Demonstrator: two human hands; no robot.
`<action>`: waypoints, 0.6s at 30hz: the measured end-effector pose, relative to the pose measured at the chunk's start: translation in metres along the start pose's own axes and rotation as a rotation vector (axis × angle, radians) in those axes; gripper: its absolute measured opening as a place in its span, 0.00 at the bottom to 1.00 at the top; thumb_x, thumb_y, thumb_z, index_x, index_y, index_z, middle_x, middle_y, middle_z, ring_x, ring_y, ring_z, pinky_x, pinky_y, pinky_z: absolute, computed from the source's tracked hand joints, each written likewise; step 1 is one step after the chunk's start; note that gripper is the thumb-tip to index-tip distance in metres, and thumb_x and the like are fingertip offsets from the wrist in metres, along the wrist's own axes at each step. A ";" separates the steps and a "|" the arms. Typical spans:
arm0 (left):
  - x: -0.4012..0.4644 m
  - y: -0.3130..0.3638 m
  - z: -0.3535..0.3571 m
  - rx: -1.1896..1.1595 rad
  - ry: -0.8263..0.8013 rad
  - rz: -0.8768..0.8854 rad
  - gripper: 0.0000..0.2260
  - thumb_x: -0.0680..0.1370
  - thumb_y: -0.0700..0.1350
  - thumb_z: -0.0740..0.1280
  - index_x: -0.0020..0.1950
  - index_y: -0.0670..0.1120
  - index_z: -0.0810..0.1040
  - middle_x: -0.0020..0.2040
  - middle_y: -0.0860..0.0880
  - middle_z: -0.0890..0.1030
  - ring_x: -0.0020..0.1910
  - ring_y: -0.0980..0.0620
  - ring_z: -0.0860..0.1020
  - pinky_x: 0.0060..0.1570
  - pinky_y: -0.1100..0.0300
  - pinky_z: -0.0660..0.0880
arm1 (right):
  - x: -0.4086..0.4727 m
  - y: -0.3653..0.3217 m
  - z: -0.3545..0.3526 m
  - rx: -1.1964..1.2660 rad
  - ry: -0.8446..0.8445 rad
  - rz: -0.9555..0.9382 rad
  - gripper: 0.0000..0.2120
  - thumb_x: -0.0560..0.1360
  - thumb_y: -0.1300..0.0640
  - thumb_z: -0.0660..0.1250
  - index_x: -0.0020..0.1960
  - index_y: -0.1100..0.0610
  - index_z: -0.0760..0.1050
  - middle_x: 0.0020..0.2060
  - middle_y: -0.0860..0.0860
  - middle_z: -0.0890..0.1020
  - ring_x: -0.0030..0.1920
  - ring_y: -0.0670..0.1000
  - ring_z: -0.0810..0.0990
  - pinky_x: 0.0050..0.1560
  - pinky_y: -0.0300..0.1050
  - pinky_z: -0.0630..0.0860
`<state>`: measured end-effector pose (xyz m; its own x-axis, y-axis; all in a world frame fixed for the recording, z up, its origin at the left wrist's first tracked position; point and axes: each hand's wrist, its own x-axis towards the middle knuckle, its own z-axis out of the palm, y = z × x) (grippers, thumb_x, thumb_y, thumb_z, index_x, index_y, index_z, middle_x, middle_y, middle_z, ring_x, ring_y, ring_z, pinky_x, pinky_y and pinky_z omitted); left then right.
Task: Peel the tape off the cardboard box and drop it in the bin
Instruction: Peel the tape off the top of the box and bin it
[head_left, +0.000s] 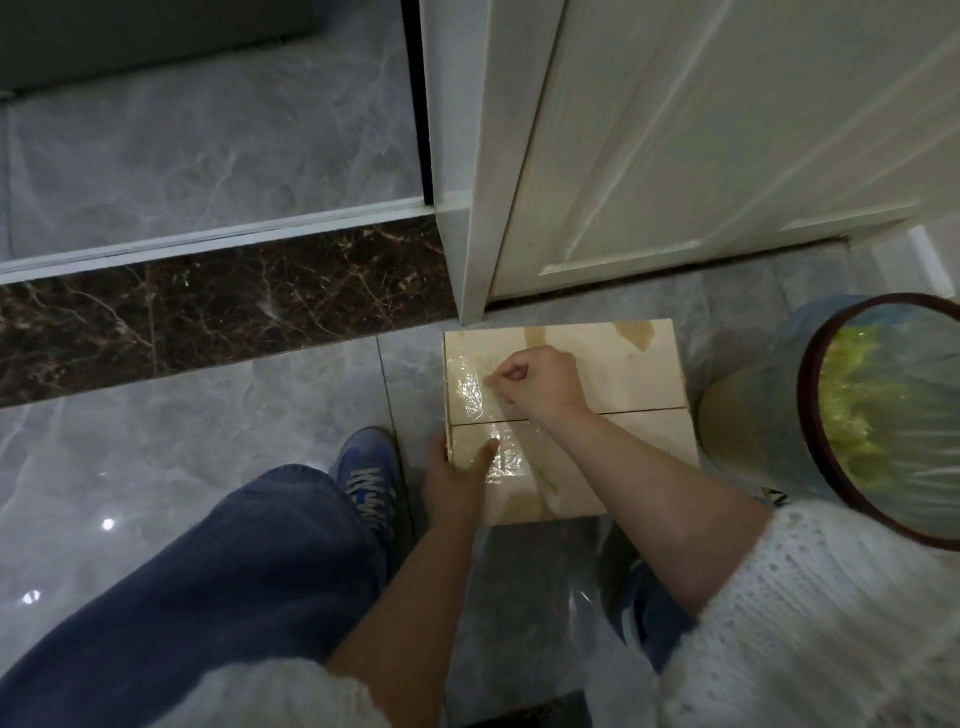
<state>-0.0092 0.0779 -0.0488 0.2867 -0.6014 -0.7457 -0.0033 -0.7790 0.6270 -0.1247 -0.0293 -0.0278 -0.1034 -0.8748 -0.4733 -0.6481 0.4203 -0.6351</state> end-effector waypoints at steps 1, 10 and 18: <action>0.001 0.001 0.000 0.012 -0.009 0.009 0.22 0.75 0.51 0.76 0.66 0.46 0.76 0.57 0.48 0.83 0.57 0.47 0.81 0.57 0.54 0.76 | 0.002 -0.001 0.000 -0.019 -0.010 0.001 0.05 0.69 0.55 0.79 0.39 0.56 0.85 0.31 0.48 0.84 0.36 0.46 0.83 0.46 0.37 0.79; 0.012 -0.004 0.002 0.045 -0.005 0.050 0.28 0.75 0.49 0.77 0.73 0.44 0.72 0.61 0.45 0.82 0.58 0.46 0.80 0.59 0.53 0.76 | 0.018 -0.014 -0.004 0.048 -0.177 0.313 0.09 0.69 0.55 0.79 0.37 0.60 0.84 0.31 0.52 0.85 0.29 0.44 0.80 0.38 0.39 0.77; 0.011 -0.003 0.003 0.031 -0.015 0.037 0.28 0.76 0.46 0.76 0.73 0.43 0.72 0.61 0.45 0.82 0.56 0.48 0.80 0.51 0.62 0.71 | 0.026 -0.046 -0.003 -0.430 -0.251 0.040 0.07 0.68 0.55 0.79 0.41 0.57 0.85 0.36 0.52 0.86 0.39 0.49 0.85 0.48 0.44 0.82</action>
<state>-0.0083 0.0730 -0.0595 0.2718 -0.6319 -0.7258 -0.0431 -0.7615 0.6468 -0.0998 -0.0721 -0.0086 0.0154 -0.7528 -0.6580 -0.9053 0.2688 -0.3288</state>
